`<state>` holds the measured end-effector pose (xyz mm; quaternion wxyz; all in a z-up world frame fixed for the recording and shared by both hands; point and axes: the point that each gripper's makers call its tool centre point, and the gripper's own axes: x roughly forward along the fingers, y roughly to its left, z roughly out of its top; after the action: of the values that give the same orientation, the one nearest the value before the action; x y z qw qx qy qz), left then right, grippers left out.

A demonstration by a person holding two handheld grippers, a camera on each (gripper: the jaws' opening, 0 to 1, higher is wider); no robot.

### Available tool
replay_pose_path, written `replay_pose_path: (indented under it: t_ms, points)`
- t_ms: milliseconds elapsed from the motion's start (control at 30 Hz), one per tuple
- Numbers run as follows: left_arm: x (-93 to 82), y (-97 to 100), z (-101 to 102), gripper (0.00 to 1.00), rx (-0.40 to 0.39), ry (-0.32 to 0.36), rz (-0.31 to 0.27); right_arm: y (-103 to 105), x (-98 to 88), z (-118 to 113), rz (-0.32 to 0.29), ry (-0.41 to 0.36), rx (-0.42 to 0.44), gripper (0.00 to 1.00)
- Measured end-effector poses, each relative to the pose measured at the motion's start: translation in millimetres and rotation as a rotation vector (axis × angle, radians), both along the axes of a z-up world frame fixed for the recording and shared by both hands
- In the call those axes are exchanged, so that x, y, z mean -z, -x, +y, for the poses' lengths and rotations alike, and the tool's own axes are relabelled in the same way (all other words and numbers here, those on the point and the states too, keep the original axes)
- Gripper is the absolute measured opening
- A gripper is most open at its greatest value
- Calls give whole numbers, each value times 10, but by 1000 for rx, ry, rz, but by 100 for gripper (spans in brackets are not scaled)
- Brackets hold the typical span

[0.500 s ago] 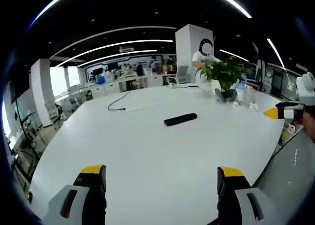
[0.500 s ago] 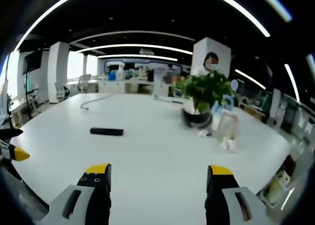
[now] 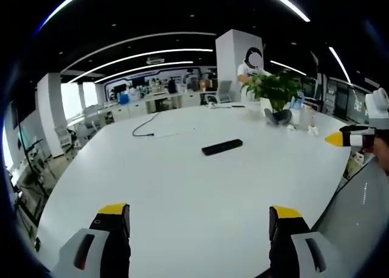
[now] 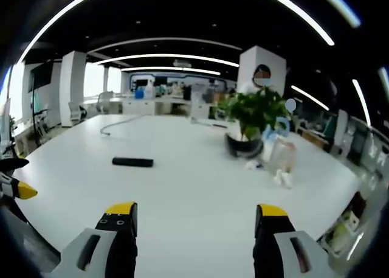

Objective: Press the specified remote control buttons in sequence, fully releasing each button before pressing the next.

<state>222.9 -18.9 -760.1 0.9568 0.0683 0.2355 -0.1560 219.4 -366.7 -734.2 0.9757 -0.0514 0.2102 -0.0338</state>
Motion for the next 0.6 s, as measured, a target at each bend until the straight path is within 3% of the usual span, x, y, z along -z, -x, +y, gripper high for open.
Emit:
replay_pose_path:
  t_ms: [600]
  points:
    - [44, 4, -5, 99, 1, 0, 24, -10, -31, 15, -23, -24, -7, 78]
